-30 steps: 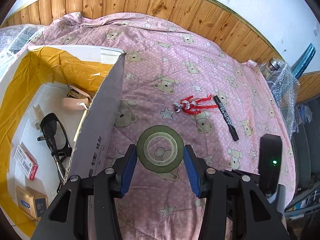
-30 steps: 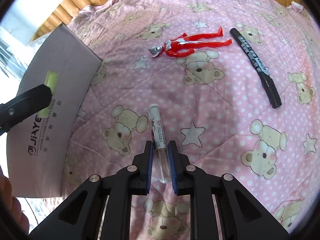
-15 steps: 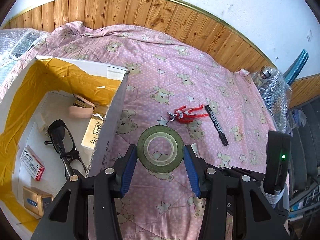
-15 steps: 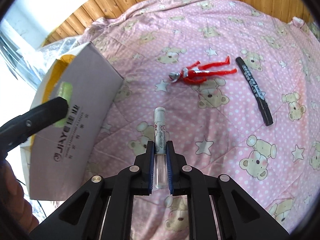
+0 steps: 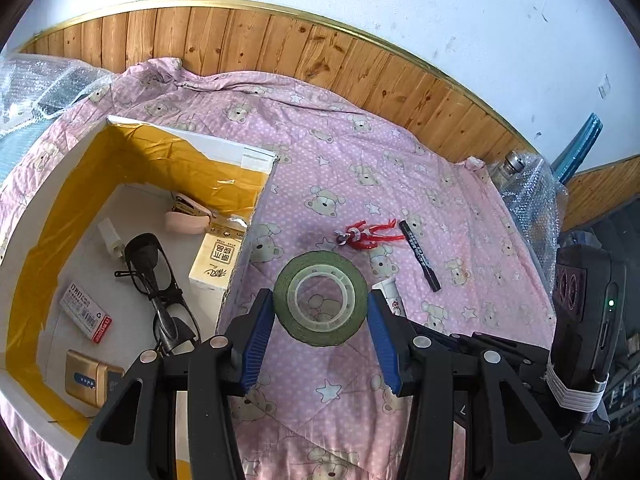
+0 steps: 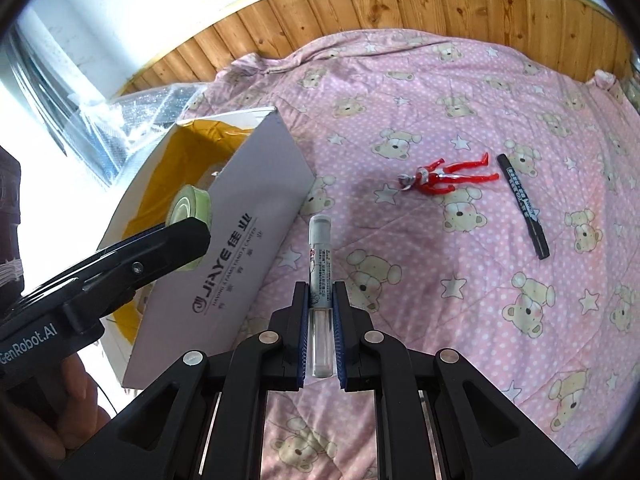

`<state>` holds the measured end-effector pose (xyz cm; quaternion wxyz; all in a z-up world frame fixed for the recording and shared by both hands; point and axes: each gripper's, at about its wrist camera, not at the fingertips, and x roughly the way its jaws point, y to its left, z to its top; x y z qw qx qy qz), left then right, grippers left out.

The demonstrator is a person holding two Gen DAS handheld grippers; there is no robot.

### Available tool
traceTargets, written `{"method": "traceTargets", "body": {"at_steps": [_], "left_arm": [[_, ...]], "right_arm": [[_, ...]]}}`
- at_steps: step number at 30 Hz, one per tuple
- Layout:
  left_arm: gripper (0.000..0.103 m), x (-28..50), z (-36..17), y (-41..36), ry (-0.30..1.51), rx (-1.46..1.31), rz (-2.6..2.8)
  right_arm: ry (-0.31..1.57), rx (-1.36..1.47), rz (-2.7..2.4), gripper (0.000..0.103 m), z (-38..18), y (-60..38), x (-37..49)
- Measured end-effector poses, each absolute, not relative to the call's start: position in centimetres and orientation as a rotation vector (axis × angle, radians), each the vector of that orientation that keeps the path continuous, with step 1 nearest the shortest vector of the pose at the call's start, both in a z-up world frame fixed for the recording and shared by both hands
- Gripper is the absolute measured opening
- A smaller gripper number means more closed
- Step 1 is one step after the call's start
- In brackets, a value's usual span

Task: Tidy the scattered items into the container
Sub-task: 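Lift the vial and tape roll and carry them toward the box, then lower both grippers over the box and open them to drop vial and tape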

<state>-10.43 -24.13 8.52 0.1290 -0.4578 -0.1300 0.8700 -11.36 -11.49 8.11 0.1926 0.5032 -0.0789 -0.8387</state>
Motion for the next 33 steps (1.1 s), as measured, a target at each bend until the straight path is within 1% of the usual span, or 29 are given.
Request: {"method": "traceTargets", "body": {"at_steps": [20, 33], "left_arm": [[0.049, -5.4, 11.2, -29.0, -0.452, -1.237, 2.601], [0.049, -3.3, 11.7, -34.3, -0.568, -1.219, 2.663]], "right_arm": [[-0.162, 1.274, -2.325, 0.012, 13.1, -16.7, -7.1], [-0.081, 1.188, -2.279, 0.012, 15.8, -21.3, -5.9]]}}
